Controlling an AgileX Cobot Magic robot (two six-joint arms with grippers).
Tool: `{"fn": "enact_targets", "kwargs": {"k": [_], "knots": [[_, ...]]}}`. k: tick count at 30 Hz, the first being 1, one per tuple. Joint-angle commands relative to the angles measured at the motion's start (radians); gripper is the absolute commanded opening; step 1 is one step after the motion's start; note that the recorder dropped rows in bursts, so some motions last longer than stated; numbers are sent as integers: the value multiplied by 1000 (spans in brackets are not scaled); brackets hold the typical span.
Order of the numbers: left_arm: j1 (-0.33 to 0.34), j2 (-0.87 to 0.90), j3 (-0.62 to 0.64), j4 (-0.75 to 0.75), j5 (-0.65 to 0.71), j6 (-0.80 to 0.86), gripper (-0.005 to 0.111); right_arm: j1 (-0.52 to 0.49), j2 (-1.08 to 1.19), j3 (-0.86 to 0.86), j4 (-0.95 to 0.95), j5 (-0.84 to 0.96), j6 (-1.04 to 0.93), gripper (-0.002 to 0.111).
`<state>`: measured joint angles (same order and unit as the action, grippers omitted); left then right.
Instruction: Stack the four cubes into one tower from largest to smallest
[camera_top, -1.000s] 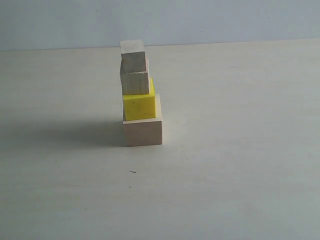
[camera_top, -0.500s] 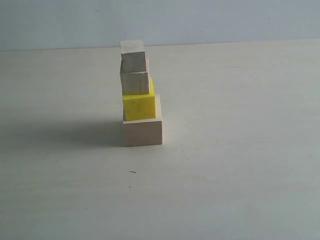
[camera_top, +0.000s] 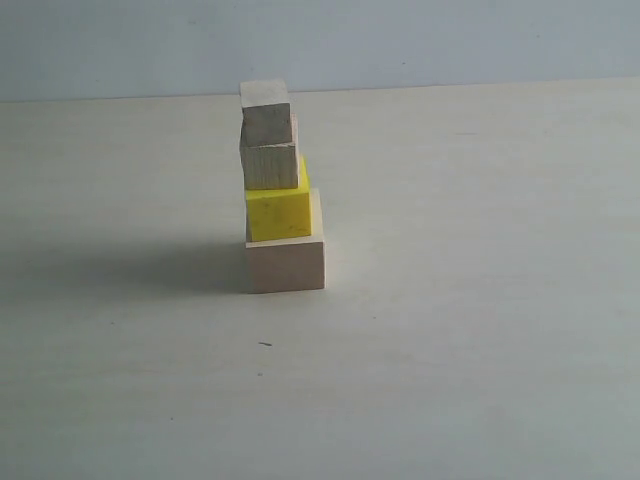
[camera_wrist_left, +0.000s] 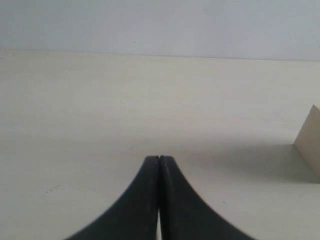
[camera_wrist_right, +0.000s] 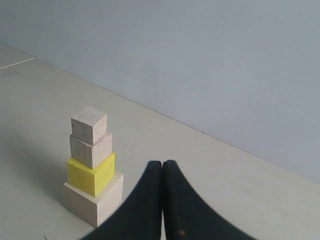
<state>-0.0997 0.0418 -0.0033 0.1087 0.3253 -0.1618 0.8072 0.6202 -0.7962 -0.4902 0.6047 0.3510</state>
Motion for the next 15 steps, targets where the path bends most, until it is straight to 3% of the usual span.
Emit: {"fn": "enact_targets", "kwargs": {"k": [1,12,15], "knots": [[1,-7,3,-7,0,5,0,-4,-4,4,2,-6,1,0],[1,-7,3,-7,0,5,0,-4,10,4,48,-6,-13,0],[1,-7,3,-7,0,5,0,-4,25,6,178,0,-187,0]]}}
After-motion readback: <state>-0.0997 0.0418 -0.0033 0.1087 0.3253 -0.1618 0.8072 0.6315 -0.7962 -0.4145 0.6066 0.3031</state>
